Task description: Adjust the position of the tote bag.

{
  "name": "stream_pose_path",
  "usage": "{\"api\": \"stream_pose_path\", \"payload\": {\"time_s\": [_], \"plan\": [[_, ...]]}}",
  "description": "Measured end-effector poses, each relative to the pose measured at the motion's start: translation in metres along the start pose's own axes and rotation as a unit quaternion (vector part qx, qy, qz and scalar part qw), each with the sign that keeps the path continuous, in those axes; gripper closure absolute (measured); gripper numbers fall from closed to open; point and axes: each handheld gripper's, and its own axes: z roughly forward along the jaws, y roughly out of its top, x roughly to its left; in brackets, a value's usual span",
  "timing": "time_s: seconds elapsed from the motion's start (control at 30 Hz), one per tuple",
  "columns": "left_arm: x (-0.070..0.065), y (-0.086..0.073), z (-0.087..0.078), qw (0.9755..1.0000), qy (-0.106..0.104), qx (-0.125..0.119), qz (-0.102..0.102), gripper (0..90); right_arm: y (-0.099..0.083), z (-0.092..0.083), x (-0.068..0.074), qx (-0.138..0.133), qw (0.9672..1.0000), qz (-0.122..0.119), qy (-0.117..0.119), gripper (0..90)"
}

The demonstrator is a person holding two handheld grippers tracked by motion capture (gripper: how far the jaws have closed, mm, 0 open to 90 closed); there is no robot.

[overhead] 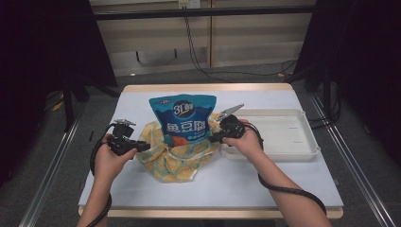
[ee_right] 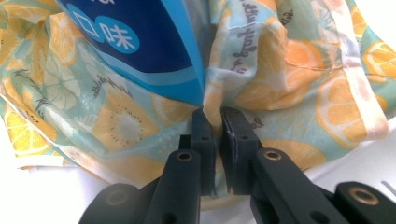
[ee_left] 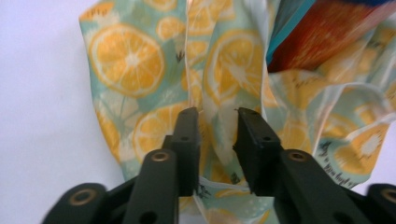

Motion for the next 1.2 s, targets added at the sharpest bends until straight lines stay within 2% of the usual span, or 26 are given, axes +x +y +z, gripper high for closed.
{"api": "stream_pose_path", "payload": {"time_s": [0.13, 0.17, 0.23, 0.33, 0.4, 0.43, 0.53, 0.57, 0.63, 0.7, 0.8, 0.87, 1.0, 1.1, 1.2], "plan": [[0.000, 0.004, -0.006, 0.9999, -0.001, -0.012, 0.000, 63.3, 0.000, 0.000, 0.000, 0.000, 1.0000, 0.007, -0.003, 82.8], [0.000, 0.005, -0.008, 0.9998, 0.007, -0.021, -0.003, 63.1, 0.000, 0.000, 0.000, 0.000, 1.0000, 0.006, -0.003, 82.8], [0.000, 0.007, -0.013, 0.9994, 0.005, -0.033, -0.004, 62.8, 0.000, 0.000, 0.000, 0.000, 1.0000, 0.003, -0.003, 82.9], [-0.002, 0.010, -0.017, 0.9993, 0.005, -0.038, 0.004, 62.1, 0.001, 0.000, 0.000, 0.002, 1.0000, 0.002, -0.004, 83.0], [-0.004, 0.011, -0.018, 0.9993, -0.003, -0.037, 0.002, 66.2, 0.001, 0.000, 0.000, 0.000, 1.0000, 0.001, -0.003, 83.0], [-0.005, 0.012, -0.018, 0.9992, -0.001, -0.041, 0.003, 69.5, 0.001, 0.000, 0.000, 0.000, 1.0000, 0.000, -0.002, 82.9], [-0.009, 0.015, -0.020, 0.9990, 0.004, -0.042, 0.014, 74.2, 0.001, 0.000, 0.001, -0.002, 1.0000, -0.001, -0.004, 82.9], [-0.012, 0.016, -0.020, 0.9986, 0.011, -0.050, 0.015, 74.6, 0.001, -0.001, 0.001, 0.000, 1.0000, -0.001, -0.004, 82.9], [-0.015, 0.019, -0.022, 0.9984, 0.004, -0.049, 0.028, 76.9, 0.001, -0.001, 0.001, 0.001, 1.0000, -0.001, -0.005, 82.9], [-0.020, 0.020, -0.020, 0.9980, 0.003, -0.056, 0.027, 77.9, 0.001, -0.001, 0.001, 0.002, 1.0000, -0.001, -0.005, 82.9], [-0.024, 0.022, -0.015, 0.9979, -0.011, -0.056, 0.030, 78.0, 0.001, -0.001, 0.001, 0.002, 1.0000, -0.001, -0.006, 82.9], [-0.026, 0.022, -0.009, 0.9979, -0.010, -0.056, 0.031, 74.1, 0.001, -0.001, 0.001, 0.000, 1.0000, 0.002, -0.006, 82.9], [-0.026, 0.018, 0.005, 0.9988, -0.016, -0.033, 0.033, 73.4, 0.000, -0.001, 0.001, -0.003, 1.0000, 0.002, -0.003, 82.6], [-0.024, 0.010, 0.018, 0.9992, -0.024, -0.004, 0.030, 74.5, -0.001, -0.001, 0.001, -0.005, 0.9999, 0.008, -0.008, 81.3], [-0.023, 0.004, 0.027, 0.9994, -0.024, 0.005, 0.023, 75.3, -0.002, -0.001, -0.001, -0.011, 0.9999, 0.007, -0.003, 81.4]]}}
